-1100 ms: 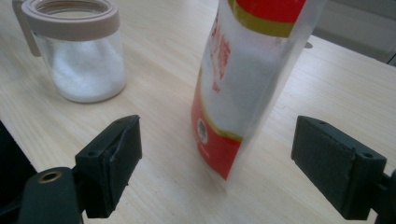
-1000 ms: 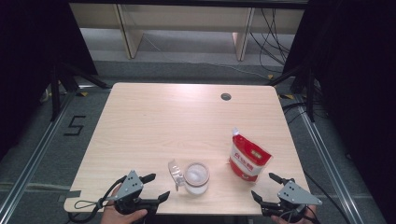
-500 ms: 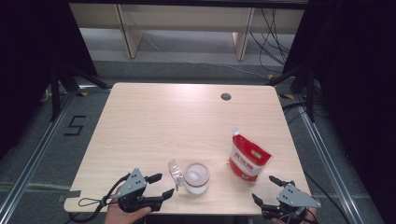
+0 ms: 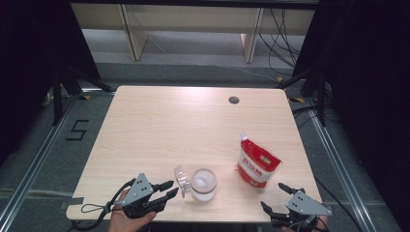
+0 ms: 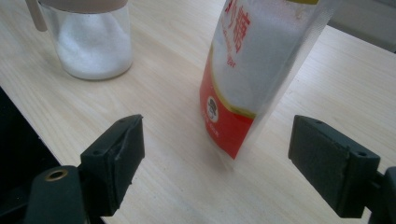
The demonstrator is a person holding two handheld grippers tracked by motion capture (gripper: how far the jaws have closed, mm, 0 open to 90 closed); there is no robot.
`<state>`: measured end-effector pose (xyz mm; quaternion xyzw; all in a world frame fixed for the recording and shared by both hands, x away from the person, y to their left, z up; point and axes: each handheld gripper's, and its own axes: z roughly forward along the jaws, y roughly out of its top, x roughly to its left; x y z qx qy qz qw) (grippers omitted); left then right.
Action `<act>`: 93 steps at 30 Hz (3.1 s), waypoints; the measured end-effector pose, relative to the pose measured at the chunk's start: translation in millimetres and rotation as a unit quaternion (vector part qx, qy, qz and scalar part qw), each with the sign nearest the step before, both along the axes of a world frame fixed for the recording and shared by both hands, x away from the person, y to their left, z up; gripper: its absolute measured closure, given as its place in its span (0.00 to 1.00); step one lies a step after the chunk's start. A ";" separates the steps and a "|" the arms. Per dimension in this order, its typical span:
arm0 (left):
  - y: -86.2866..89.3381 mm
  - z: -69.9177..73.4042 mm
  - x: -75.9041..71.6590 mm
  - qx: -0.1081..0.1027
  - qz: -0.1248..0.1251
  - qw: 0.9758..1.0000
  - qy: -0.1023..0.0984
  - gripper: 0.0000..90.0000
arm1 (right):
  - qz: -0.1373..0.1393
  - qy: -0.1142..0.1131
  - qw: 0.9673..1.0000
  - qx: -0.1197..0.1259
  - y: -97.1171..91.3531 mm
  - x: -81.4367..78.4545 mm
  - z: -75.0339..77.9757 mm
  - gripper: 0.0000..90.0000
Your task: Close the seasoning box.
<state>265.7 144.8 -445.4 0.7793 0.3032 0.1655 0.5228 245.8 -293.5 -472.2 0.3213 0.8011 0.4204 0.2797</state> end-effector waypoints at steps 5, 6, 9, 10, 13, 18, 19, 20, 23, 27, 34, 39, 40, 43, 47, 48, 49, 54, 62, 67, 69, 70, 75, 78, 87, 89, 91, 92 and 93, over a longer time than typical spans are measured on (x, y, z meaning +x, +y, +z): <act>-2.0 -0.2 -0.1 -0.011 -0.007 1.000 0.003 0.98 | -0.002 0.006 1.000 -0.001 1.0 -0.4 -0.6 0.22; -2.8 -1.2 0.3 -0.014 -0.006 1.000 0.003 0.99 | -0.001 0.005 1.000 -0.001 1.0 -0.3 -0.5 0.22; -3.8 -1.6 0.4 -0.007 -0.009 1.000 0.002 0.99 | -0.002 0.005 1.000 -0.001 1.5 -1.1 -0.2 0.22; -4.9 -1.7 0.2 -0.011 -0.009 1.000 0.003 0.99 | -0.003 0.006 1.000 -0.001 1.5 -1.2 -0.3 0.22; -6.1 -1.7 0.8 -0.014 -0.013 1.000 0.005 0.99 | -0.002 0.004 1.000 -0.003 1.0 -0.8 -0.3 0.22; -12.5 0.2 0.9 -0.010 -0.019 1.000 0.002 0.99 | 0.001 0.002 1.000 -0.006 0.7 -0.1 0.0 0.22; -13.8 0.3 2.3 -0.011 -0.028 1.000 -0.007 0.99 | 0.002 0.000 1.000 -0.007 0.7 0.3 -0.1 0.22; -16.0 0.9 1.2 -0.010 -0.022 1.000 -0.001 0.99 | 0.003 0.000 1.000 -0.007 0.7 0.3 -0.1 0.22; -19.4 1.4 3.4 -0.007 -0.028 1.000 -0.002 0.99 | 0.002 0.000 1.000 -0.008 1.0 -0.1 -0.2 0.22; -22.5 -0.9 6.3 -0.014 -0.023 1.000 0.000 0.99 | 0.002 0.002 1.000 -0.008 1.3 -0.6 0.0 0.22; -23.1 0.2 6.9 -0.011 -0.026 1.000 -0.003 0.99 | 0.004 0.001 1.000 -0.010 1.8 -0.5 -0.1 0.23; -26.7 -2.2 8.4 -0.013 -0.028 1.000 0.000 0.99 | 0.002 0.005 1.000 -0.009 3.0 -1.3 -0.6 0.23; -26.9 -2.1 8.8 -0.011 -0.031 0.999 -0.003 0.99 | 0.002 0.005 1.000 -0.009 3.1 -1.2 -0.6 0.23; -26.8 -2.4 8.8 -0.010 -0.032 0.999 -0.003 0.98 | 0.005 0.000 1.000 -0.015 2.2 -0.2 -0.5 0.23; -24.8 -1.3 7.8 -0.012 -0.031 0.999 -0.002 0.96 | 0.007 -0.001 1.000 -0.015 2.5 -0.3 -0.4 0.23; -24.0 -0.7 6.9 -0.013 -0.029 0.999 0.003 0.95 | 0.007 0.001 1.000 -0.015 2.8 -0.4 -0.4 0.23; -22.9 0.0 6.7 -0.010 -0.027 1.000 0.002 0.93 | 0.007 0.001 1.000 -0.014 2.9 -0.4 -0.5 0.23; -19.0 1.8 5.8 -0.013 -0.027 1.000 0.004 0.85 | 0.007 0.001 1.000 -0.011 2.7 -0.1 -0.7 0.23; -8.1 5.0 2.2 -0.001 -0.025 1.000 0.004 0.70 | 0.005 -0.001 1.000 -0.002 1.3 0.6 -0.4 0.22; -1.3 5.9 -0.1 0.013 -0.025 1.000 0.000 0.61 | 0.005 0.000 1.000 0.001 1.3 1.3 -0.3 0.21; -0.8 4.9 -2.7 0.009 -0.016 1.000 0.010 0.56 | 0.000 0.002 1.000 0.003 1.4 1.4 -0.3 0.21; -0.4 4.7 -3.2 0.009 -0.015 1.000 0.010 0.54 | -0.001 0.004 1.000 0.005 1.2 1.2 -0.1 0.21; 0.9 2.6 -3.4 0.019 -0.017 1.000 0.012 0.44 | -0.002 0.006 1.000 0.007 1.3 1.0 -0.1 0.21; 2.6 -2.0 -4.4 0.016 -0.011 0.999 0.025 0.41 | -0.001 0.004 1.000 0.004 1.7 0.7 0.1 0.21; 13.8 -7.8 -7.3 0.020 0.002 1.000 0.017 0.33 | -0.005 0.010 1.000 0.014 0.9 -0.5 0.3 0.20; 18.6 -9.8 -8.1 0.032 0.010 0.999 0.023 0.32 | -0.003 0.010 1.000 0.016 0.6 -0.7 0.2 0.20; 20.0 -11.9 -7.6 0.027 0.009 0.999 0.020 0.31 | -0.002 0.012 1.000 0.015 -0.1 -1.4 0.3 0.20; 22.2 -12.6 -8.2 0.030 0.008 0.999 0.022 0.31 | -0.006 0.016 1.000 0.019 0.4 -2.5 0.2 0.20; 22.2 -13.5 -9.3 0.020 0.014 0.999 0.029 0.31 | -0.006 0.014 1.000 0.019 0.4 -2.5 0.1 0.20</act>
